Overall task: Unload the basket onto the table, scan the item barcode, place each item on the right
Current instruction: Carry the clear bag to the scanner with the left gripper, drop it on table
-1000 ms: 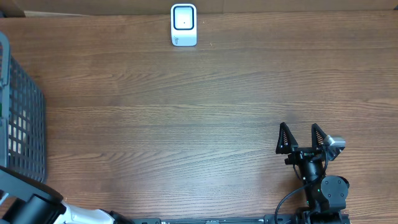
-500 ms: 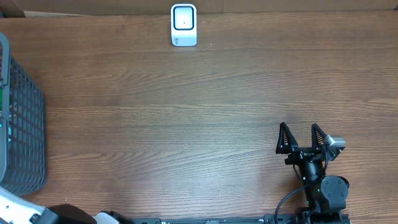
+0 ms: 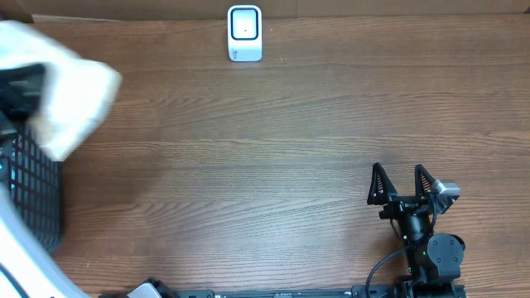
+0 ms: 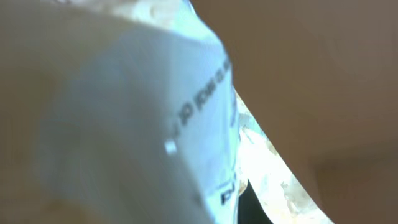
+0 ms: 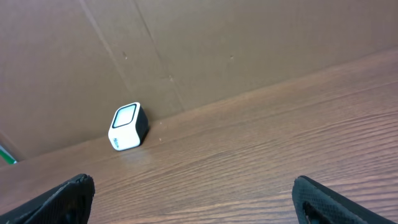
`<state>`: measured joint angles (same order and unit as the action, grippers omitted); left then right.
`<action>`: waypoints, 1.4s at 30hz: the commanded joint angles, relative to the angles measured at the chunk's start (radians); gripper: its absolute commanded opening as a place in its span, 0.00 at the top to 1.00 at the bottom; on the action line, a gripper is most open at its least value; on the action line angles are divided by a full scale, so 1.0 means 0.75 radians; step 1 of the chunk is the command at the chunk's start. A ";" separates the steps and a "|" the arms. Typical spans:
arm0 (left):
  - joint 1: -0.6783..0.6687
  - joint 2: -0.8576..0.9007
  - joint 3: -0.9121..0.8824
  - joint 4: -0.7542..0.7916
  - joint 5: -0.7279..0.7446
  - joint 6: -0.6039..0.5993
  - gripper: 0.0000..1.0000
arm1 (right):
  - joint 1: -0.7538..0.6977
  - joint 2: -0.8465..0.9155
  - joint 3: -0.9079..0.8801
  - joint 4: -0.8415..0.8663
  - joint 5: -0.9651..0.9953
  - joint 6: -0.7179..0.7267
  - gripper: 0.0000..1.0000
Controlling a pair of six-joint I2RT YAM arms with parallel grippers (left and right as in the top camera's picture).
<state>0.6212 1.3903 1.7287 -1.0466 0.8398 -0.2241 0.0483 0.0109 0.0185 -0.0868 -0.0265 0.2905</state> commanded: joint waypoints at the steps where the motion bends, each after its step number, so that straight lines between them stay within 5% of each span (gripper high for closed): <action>1: -0.337 0.051 0.008 -0.119 -0.134 0.369 0.96 | 0.008 -0.011 -0.014 0.008 -0.002 -0.005 0.00; 4: -0.715 0.217 0.008 -0.149 -0.395 0.454 0.96 | 0.008 -0.011 -0.014 0.008 -0.002 -0.005 0.00; 7: -0.893 0.362 0.008 -0.140 -0.508 0.445 0.96 | 0.008 -0.011 -0.014 0.007 -0.002 -0.005 0.00; 13: -1.081 0.648 0.008 -0.147 -0.722 0.104 0.96 | 0.008 -0.011 -0.014 0.008 -0.003 -0.005 0.00; 17: -1.173 0.784 0.008 -0.194 -1.076 -0.162 0.96 | 0.008 -0.011 -0.014 0.008 -0.003 -0.005 0.00; 23: -1.255 0.796 0.010 -0.181 -1.314 -0.175 0.92 | 0.008 -0.011 -0.014 0.008 -0.002 -0.005 0.00; 28: -1.409 0.800 0.011 -0.221 -1.769 -0.018 0.87 | 0.008 -0.011 -0.014 0.008 -0.003 -0.005 0.00; 33: -1.533 0.807 0.010 -0.185 -1.780 0.044 0.90 | 0.008 -0.011 -0.014 0.008 -0.003 -0.005 0.00; 39: -1.570 0.808 0.010 -0.010 -1.478 0.039 0.83 | 0.008 -0.011 -0.014 0.008 -0.003 -0.005 0.00; 42: -1.507 0.788 0.126 -0.049 -1.464 -0.157 0.80 | 0.008 -0.011 -0.014 0.008 -0.003 -0.005 0.00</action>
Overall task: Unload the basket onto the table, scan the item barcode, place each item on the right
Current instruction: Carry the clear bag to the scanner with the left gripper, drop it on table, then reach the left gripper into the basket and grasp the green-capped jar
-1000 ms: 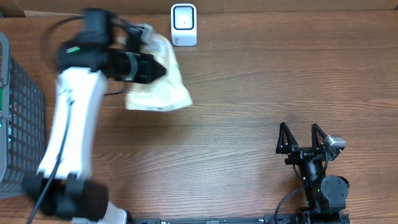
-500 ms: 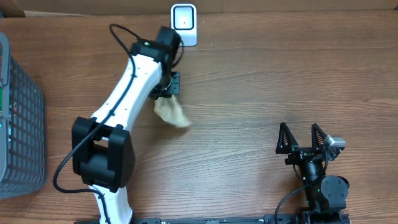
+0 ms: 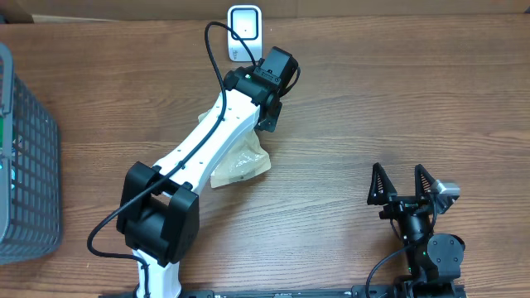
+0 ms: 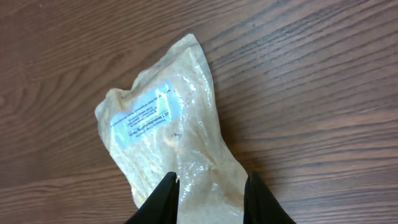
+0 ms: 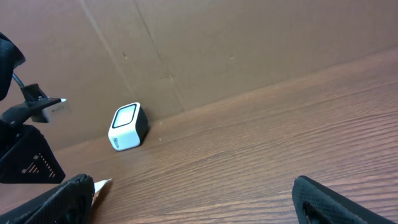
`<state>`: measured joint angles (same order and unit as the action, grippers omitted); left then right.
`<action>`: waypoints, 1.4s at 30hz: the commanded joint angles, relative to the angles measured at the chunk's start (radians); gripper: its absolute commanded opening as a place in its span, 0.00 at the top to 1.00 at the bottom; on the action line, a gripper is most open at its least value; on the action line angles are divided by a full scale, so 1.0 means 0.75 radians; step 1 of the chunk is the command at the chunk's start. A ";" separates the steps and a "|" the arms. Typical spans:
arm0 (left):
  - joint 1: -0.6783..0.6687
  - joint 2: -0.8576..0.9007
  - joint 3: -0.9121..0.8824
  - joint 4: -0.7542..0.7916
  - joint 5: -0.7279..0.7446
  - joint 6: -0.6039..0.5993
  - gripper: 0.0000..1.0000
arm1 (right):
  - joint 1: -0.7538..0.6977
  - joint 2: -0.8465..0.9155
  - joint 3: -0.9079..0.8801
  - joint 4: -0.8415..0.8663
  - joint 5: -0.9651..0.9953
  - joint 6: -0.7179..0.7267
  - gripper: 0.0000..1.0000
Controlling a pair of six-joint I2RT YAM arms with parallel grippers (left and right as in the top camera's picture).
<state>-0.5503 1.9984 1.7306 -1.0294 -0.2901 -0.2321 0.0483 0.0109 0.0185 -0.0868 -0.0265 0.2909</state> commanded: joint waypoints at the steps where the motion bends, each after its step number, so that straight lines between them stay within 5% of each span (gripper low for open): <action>1: 0.149 -0.059 0.302 -0.186 0.118 -0.150 0.73 | 0.008 -0.011 -0.014 0.008 -0.002 -0.005 0.00; 3: 0.358 -0.130 0.639 -0.342 0.243 -0.150 0.53 | 0.008 -0.011 -0.014 0.007 -0.002 -0.005 0.00; 6: 0.622 -0.197 0.921 -0.484 0.284 -0.150 0.42 | 0.008 -0.011 -0.014 0.008 -0.002 -0.005 0.00; 8: 0.911 -0.258 1.041 -0.581 0.284 -0.152 0.17 | 0.008 -0.011 -0.014 0.008 -0.002 -0.005 0.00; 14: 1.583 -0.248 0.971 -0.682 0.284 -0.331 0.16 | 0.008 -0.011 -0.014 0.008 -0.002 -0.005 0.00; 17: 1.782 -0.205 0.844 -0.601 0.284 -0.323 0.18 | 0.008 -0.011 -0.014 0.008 -0.003 -0.006 0.00; 21: 1.841 -0.203 0.423 -0.200 0.286 -0.047 0.00 | 0.008 -0.011 -0.014 0.008 -0.003 -0.005 0.00; 24: 1.842 -0.170 0.223 0.091 0.408 0.148 0.00 | 0.008 -0.011 -0.014 0.008 -0.002 -0.005 0.00; 36: 1.764 0.340 0.173 0.484 0.423 0.370 0.00 | 0.008 -0.011 -0.014 0.008 -0.002 -0.006 0.00; 37: 1.752 0.349 0.173 0.489 0.422 0.370 0.03 | 0.008 -0.011 -0.014 0.008 -0.002 -0.006 0.00; 39: 1.745 0.348 0.175 0.498 0.422 0.369 0.24 | 0.008 -0.011 -0.014 0.007 -0.002 -0.005 0.00; 42: 1.745 0.345 0.177 0.480 0.422 0.369 0.34 | 0.008 -0.011 -0.014 0.008 -0.002 -0.005 0.00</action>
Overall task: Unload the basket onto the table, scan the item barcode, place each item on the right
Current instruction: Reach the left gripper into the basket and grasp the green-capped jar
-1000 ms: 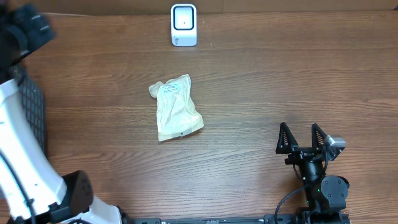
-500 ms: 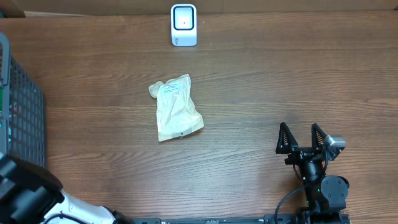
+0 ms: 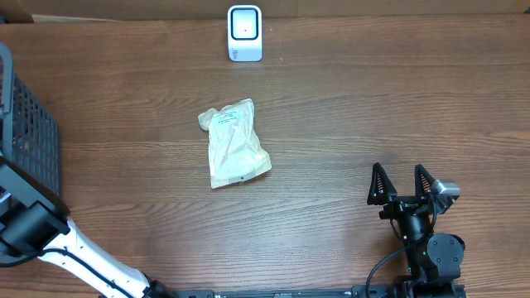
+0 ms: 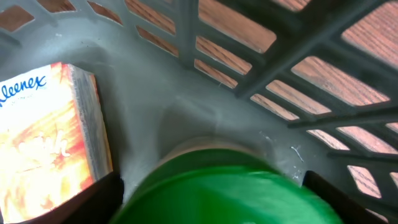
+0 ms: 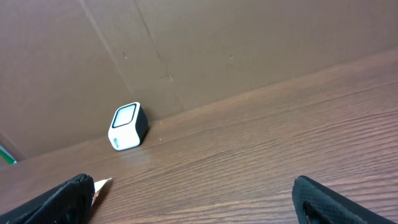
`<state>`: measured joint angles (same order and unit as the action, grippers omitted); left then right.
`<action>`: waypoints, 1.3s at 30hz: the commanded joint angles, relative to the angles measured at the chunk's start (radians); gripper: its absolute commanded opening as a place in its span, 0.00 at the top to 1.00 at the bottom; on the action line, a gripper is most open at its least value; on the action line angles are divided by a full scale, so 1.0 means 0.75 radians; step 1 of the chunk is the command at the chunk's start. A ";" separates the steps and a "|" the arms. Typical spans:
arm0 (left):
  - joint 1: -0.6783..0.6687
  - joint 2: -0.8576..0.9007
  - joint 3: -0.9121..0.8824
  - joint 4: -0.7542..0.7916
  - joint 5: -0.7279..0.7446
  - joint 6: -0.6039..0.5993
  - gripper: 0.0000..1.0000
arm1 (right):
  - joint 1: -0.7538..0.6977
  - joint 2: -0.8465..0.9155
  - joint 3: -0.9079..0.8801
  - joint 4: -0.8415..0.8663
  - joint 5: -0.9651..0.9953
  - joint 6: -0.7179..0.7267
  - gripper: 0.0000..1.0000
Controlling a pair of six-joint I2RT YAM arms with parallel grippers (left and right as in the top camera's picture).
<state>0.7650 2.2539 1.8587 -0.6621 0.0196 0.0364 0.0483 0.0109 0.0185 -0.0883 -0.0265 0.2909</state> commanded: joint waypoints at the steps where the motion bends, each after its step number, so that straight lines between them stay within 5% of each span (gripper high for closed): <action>1: -0.009 0.002 0.012 -0.021 0.009 0.010 0.45 | 0.008 -0.011 -0.014 0.010 -0.003 -0.006 0.00; 10: -0.009 -0.120 0.099 -0.094 0.005 -0.066 0.46 | 0.008 -0.011 -0.014 0.010 -0.002 -0.005 0.00; 21: -0.009 -0.626 0.101 -0.194 0.020 -0.271 0.44 | 0.008 -0.011 -0.014 0.010 -0.003 -0.005 0.00; 29: -0.046 -1.003 0.101 -0.287 0.322 -0.290 0.44 | 0.008 -0.011 -0.014 0.010 -0.002 -0.005 0.00; 39: -0.493 -1.072 0.083 -0.721 0.333 -0.286 0.44 | 0.008 -0.011 -0.014 0.010 -0.002 -0.005 0.00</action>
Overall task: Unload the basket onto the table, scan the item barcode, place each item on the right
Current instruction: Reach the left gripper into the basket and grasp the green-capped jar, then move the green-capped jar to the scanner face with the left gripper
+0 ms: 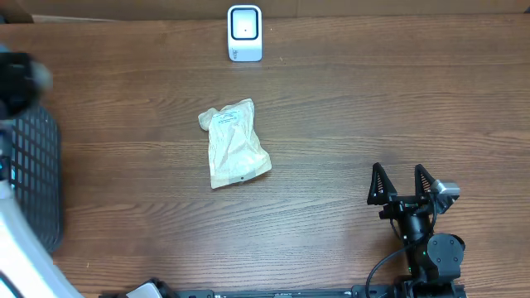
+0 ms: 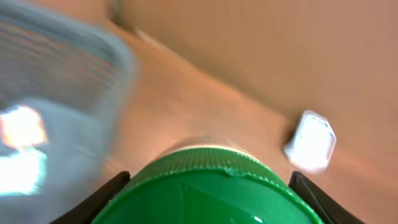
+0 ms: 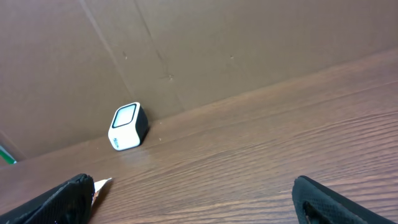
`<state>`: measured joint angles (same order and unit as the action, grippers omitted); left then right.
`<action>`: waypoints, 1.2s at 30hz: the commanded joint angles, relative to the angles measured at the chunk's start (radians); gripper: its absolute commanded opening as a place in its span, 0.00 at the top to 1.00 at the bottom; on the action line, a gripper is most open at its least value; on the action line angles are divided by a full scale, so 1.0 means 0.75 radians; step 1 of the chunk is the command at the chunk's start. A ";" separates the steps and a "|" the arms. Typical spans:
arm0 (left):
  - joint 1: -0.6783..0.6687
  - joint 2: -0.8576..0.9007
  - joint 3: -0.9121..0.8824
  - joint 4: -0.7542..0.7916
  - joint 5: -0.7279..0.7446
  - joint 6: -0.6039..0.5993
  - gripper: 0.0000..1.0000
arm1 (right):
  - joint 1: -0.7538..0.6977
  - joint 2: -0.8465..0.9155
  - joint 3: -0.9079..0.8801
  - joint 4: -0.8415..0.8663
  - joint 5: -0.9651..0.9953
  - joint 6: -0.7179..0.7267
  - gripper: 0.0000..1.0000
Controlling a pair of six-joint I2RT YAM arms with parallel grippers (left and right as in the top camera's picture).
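Observation:
A green ribbed lid [image 2: 208, 183] of an item fills the bottom of the left wrist view. My left gripper [image 2: 208, 202] is shut on it, one dark finger on each side, and the item's body is hidden. In the overhead view the left arm is a blur at the far left edge [image 1: 16, 79]. The white scanner [image 1: 244, 33] stands at the table's far edge, also in view as the scanner [image 2: 311, 140] and the scanner [image 3: 127, 126]. My right gripper [image 1: 399, 175] rests open at the near right, nothing between its fingers [image 3: 68, 199].
A grey wire basket [image 1: 33, 182] stands at the left edge and shows blurred [image 2: 56, 93] from the left wrist. A clear pouch with a white label [image 1: 236, 142] lies flat mid-table, its corner [image 3: 99, 184] in the right wrist view. A cardboard wall [image 3: 217, 50] backs the table.
My left gripper was down inside the basket at the green lid, beside a tissue box. Now it is out of the basket with the green-lidded item in it. The pouch and right arm are unchanged.
First my left gripper had the pouch up over the basket side. Then the pouch lay on the table near the scanner under that gripper. Then the pouch lay alone and the gripper was in the basket at the green lid. Now it holds that item outside the basket.

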<state>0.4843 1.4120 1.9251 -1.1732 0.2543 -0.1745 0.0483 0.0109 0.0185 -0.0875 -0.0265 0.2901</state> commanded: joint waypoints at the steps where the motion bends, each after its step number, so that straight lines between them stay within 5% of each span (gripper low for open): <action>1: -0.164 0.067 -0.017 -0.060 0.001 -0.005 0.43 | 0.008 -0.011 -0.014 0.009 -0.002 -0.005 0.00; 9: -0.521 0.376 -0.209 -0.173 -0.321 0.004 0.41 | 0.008 -0.011 -0.014 0.009 -0.002 -0.005 0.00; 15: -0.649 0.622 -0.361 -0.067 -0.318 -0.020 0.41 | 0.008 -0.011 -0.014 0.009 -0.002 -0.005 0.00; 36: -0.771 0.806 -0.427 0.144 -0.350 -0.078 0.41 | 0.008 -0.011 -0.014 0.009 -0.002 -0.005 0.00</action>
<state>-0.0948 2.0144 1.5902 -1.0676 0.0090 -0.2115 0.0483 0.0109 0.0185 -0.0879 -0.0269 0.2905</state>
